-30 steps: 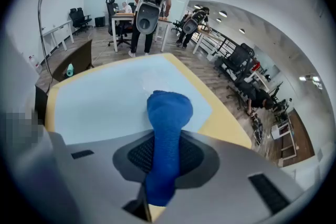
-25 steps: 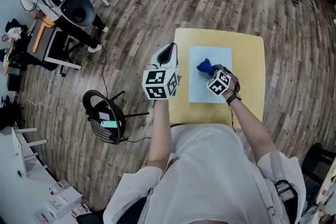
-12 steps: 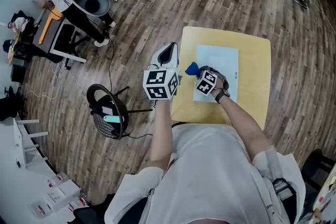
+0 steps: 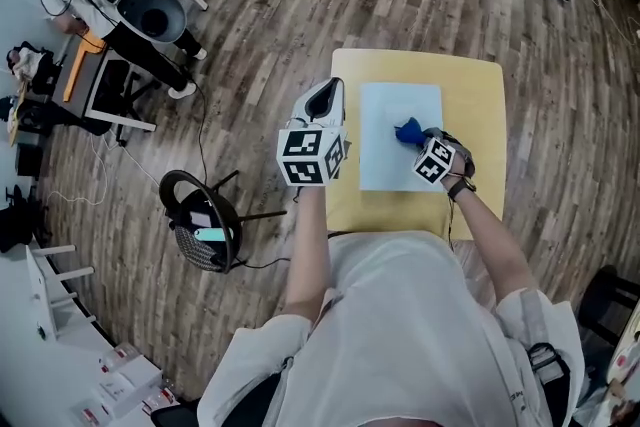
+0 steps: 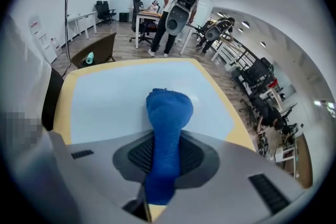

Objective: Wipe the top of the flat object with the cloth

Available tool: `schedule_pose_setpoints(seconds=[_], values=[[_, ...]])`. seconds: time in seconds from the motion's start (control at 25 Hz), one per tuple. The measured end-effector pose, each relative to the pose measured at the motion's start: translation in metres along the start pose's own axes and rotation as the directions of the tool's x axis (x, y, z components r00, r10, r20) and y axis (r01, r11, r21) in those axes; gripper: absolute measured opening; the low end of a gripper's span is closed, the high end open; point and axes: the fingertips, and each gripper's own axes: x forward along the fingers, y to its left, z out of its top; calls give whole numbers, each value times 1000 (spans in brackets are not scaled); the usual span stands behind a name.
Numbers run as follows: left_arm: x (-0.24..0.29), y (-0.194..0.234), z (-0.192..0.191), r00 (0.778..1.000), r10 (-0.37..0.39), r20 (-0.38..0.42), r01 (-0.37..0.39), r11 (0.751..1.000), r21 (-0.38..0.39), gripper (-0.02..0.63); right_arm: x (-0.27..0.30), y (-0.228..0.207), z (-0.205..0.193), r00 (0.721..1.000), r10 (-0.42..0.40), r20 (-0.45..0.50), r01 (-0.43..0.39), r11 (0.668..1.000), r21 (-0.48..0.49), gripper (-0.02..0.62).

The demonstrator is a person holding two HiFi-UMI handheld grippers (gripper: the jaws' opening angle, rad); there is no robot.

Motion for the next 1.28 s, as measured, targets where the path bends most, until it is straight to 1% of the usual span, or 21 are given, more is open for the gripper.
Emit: schedule_pose_setpoints(seconds=[0.12, 0.24, 0.44, 0.52, 0.6, 0.68, 0.8, 0.88, 0.96, 1.04, 1.12, 1.28], values=[[5, -7, 1, 1000, -18, -4, 18, 1000, 2, 11, -10, -15, -32, 999, -18, -33, 20, 998, 65, 75], [8, -11, 3, 1000, -28, -6, 28, 1000, 1, 11, -14, -23, -43, 999, -32, -39, 36, 994, 101, 75], [9, -14, 6, 1000, -26, 1, 26, 1000, 8, 11, -14, -22, -44, 997, -44, -61, 49, 995, 83, 75], [6, -9, 6, 1000, -14, 2, 14, 1000, 6, 11, -19, -19, -32, 998, -38, -44, 42, 996, 81, 75], [2, 0, 5, 1000, 5, 1, -5, 1000, -1, 11, -24, -10, -4, 1000, -20, 11, 20, 998, 62, 75], [-2, 8, 5, 1000, 25, 2, -25, 1000, -11, 11, -25, 7, 31, 998, 15, 69, -17, 1000, 17, 75], [-7, 19, 5, 999, 49, 5, -48, 999, -19, 11, -20, 33, 83, 987, 77, 141, -72, 997, -39, 75], [-10, 24, 5, 998, 61, 6, -61, 998, -22, 11, -12, 50, 113, 980, 101, 172, -84, 991, -101, 75], [-14, 26, 5, 997, 71, 7, -71, 997, -22, 11, 0, 65, 135, 976, 119, 185, -88, 982, -167, 75], [-17, 28, 5, 997, 78, 8, -78, 997, -22, 11, 12, 77, 145, 976, 138, 167, -104, 974, -200, 75], [-20, 29, 5, 997, 82, 10, -82, 996, -21, 11, 21, 81, 143, 980, 142, 140, -109, 970, -217, 75], [-22, 31, 5, 996, 87, 11, -87, 996, -24, 11, 18, 75, 128, 982, 132, 138, -103, 975, -199, 75]])
